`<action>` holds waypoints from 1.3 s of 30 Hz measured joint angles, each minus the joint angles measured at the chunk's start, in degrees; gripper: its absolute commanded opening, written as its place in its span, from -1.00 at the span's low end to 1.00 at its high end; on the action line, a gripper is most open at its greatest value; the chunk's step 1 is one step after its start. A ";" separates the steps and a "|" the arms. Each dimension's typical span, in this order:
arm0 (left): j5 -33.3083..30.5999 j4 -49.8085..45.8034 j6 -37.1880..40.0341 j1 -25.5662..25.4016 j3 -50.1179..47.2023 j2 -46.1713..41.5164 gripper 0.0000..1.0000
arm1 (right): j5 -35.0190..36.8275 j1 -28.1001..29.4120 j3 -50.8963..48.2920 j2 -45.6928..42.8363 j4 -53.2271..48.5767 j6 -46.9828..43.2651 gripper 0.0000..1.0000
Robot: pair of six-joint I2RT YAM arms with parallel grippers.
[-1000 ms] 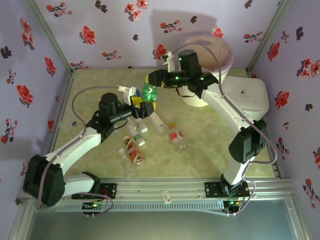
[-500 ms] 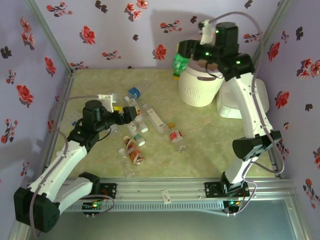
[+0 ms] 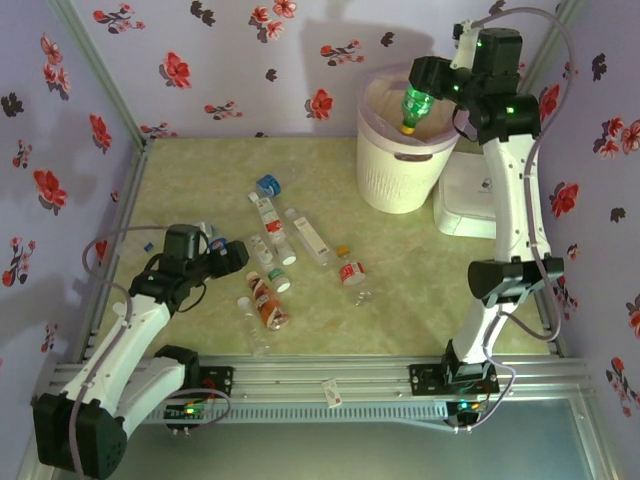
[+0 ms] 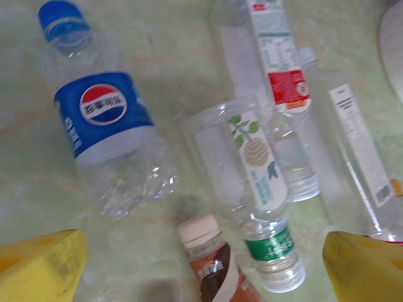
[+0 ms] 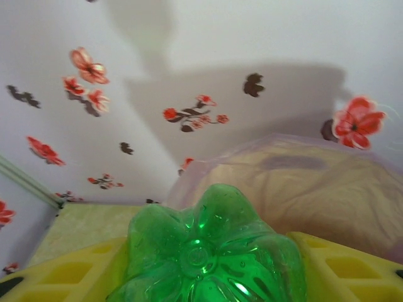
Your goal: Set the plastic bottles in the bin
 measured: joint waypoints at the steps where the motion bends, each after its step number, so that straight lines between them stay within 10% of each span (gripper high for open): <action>1: -0.20 -0.11 -0.17 0.02 -0.52 -0.04 0.92 | 0.20 -0.37 0.00 0.70 -0.22 0.00 0.03; 39: -1.70 -0.31 -2.71 0.33 -4.76 1.53 0.89 | 5.16 -1.64 8.50 26.47 -12.68 -10.78 0.30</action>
